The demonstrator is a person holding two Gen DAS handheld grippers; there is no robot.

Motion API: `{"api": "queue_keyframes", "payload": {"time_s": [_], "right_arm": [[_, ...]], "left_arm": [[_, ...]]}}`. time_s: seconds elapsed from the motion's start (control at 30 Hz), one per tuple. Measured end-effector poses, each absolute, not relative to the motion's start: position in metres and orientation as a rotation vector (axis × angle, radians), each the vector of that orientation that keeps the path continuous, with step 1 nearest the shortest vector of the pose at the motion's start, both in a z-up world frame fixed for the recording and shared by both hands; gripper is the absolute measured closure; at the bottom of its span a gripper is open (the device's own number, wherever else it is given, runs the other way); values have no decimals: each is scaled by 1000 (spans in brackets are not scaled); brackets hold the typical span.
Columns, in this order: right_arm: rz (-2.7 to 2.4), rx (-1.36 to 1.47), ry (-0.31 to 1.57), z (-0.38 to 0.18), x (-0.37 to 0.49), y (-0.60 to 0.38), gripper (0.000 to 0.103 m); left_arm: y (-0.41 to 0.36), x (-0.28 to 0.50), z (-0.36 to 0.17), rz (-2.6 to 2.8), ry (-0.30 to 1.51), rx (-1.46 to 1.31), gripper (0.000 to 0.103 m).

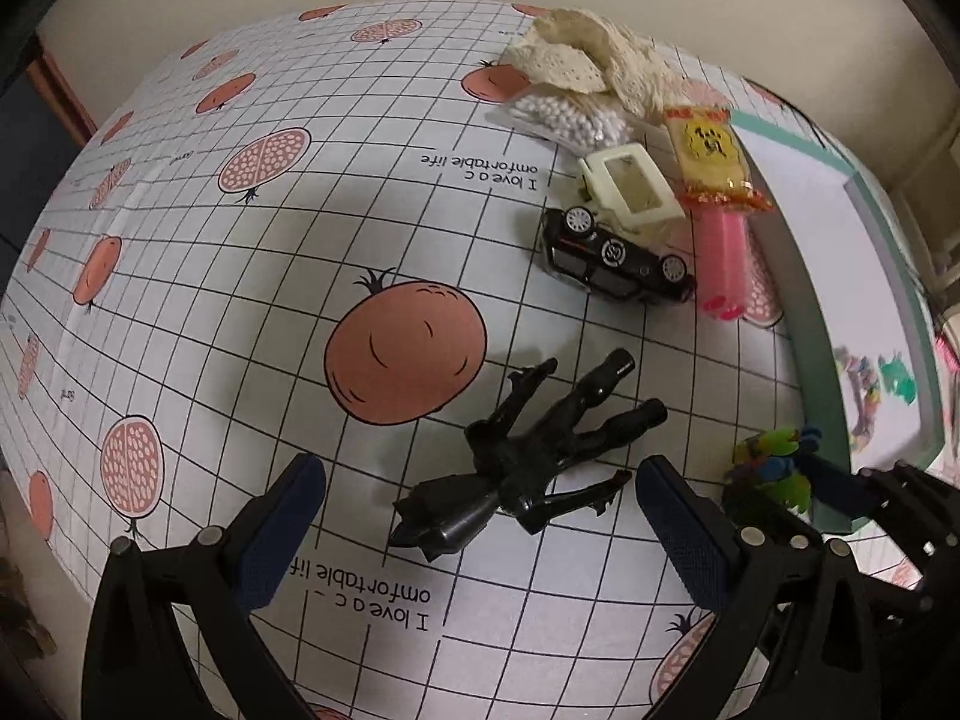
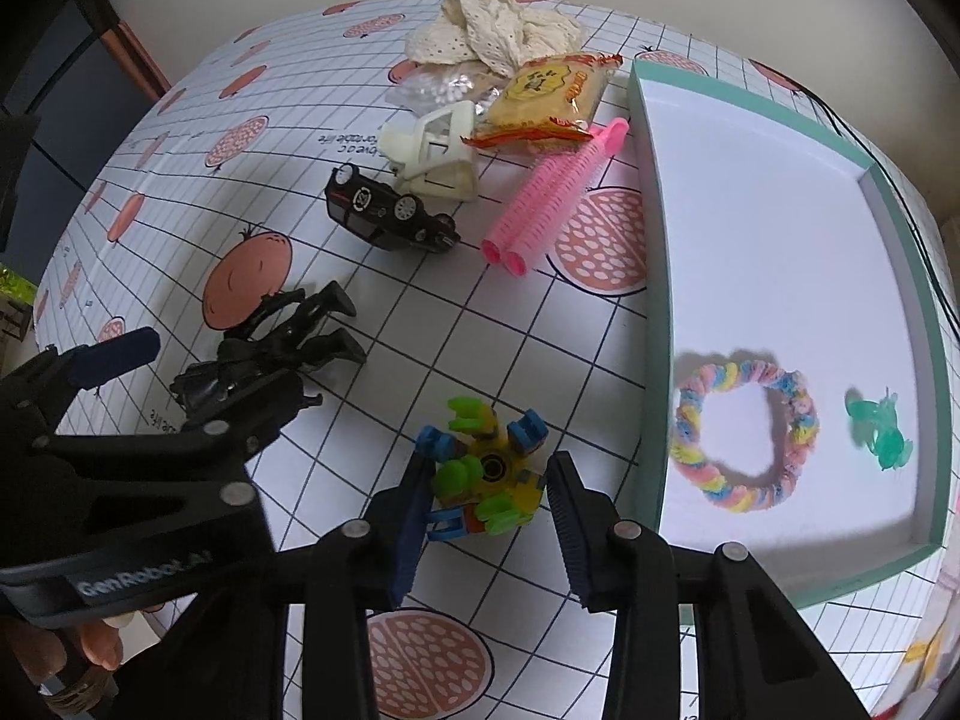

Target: Organize objects

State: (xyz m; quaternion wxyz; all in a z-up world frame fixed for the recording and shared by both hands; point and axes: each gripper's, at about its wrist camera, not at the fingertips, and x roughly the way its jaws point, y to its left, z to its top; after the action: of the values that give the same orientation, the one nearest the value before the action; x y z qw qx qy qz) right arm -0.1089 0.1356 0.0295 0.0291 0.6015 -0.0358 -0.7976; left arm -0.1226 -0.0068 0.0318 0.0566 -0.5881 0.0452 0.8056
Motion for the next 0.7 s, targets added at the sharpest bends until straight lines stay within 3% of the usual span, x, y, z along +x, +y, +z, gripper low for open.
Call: {"api": "queue_keyframes", "payload": {"time_s": [0.2, 0.7], "right_arm": [[-2457, 1865, -114, 32, -105, 145, 62], [-2463, 1866, -133, 30, -108, 143, 62]], "left_arm": [[3, -122, 32, 2454, 180, -1775, 1], [10, -118, 31, 2401, 135, -1793, 28]]}}
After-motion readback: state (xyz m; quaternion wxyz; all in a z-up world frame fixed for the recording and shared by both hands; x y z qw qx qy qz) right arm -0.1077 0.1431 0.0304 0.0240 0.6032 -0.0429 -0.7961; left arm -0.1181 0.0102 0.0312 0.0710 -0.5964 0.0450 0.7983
